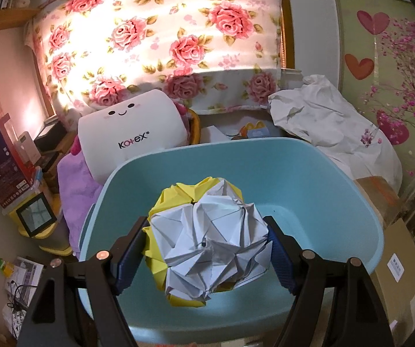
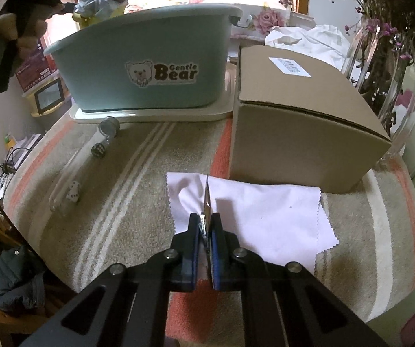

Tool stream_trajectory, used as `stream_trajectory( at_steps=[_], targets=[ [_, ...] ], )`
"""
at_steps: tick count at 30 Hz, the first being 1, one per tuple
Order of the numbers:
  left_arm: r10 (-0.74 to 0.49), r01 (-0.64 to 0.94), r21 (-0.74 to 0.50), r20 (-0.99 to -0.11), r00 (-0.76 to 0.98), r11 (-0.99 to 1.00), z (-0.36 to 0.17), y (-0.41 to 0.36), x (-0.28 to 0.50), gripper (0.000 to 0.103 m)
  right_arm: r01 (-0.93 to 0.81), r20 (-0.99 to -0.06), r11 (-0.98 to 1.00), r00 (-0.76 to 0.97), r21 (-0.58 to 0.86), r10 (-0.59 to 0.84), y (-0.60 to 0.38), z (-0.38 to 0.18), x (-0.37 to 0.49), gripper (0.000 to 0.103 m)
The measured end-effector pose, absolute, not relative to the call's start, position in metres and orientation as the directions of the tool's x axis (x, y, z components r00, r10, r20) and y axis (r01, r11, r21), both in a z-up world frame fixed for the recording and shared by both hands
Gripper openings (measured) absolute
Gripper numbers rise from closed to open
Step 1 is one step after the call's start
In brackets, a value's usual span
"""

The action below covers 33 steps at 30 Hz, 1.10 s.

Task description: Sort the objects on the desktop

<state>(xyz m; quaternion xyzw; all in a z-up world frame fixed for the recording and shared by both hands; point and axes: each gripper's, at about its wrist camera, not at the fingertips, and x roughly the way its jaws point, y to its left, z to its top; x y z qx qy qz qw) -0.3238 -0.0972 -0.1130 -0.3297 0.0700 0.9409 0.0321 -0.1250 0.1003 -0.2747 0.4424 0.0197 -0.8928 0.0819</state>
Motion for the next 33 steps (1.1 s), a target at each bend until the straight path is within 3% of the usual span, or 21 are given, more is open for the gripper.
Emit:
stream_trajectory(
  at_steps=[8,11,21,33],
  targets=[
    [0.003,-0.091,0.100,-0.659,-0.752,-0.991,-0.121,-0.099,-0.334,0.081,0.159,-0.795,-0.986,-0.592,0.043,-0.130,0.102,-0.276,-0.124,0.006],
    [0.000,-0.083,0.096,-0.653,-0.757,-0.992,-0.121,-0.100,-0.334,0.088,0.157,-0.795,-0.987,-0.592,0.044,-0.129,0.102,-0.276,-0.124,0.006],
    [0.001,-0.079,0.089,-0.660,-0.751,-0.993,-0.118,-0.101,-0.336,0.088,0.152,-0.796,-0.987,-0.592,0.041,-0.124,0.103,-0.276,-0.122,0.006],
    [0.002,-0.088,0.105,-0.628,-0.778,-0.991,-0.087,-0.096,-0.302,0.092,0.139,-0.788,-0.989,-0.602,0.054,-0.127,0.107,-0.269,-0.120,0.006]
  ],
)
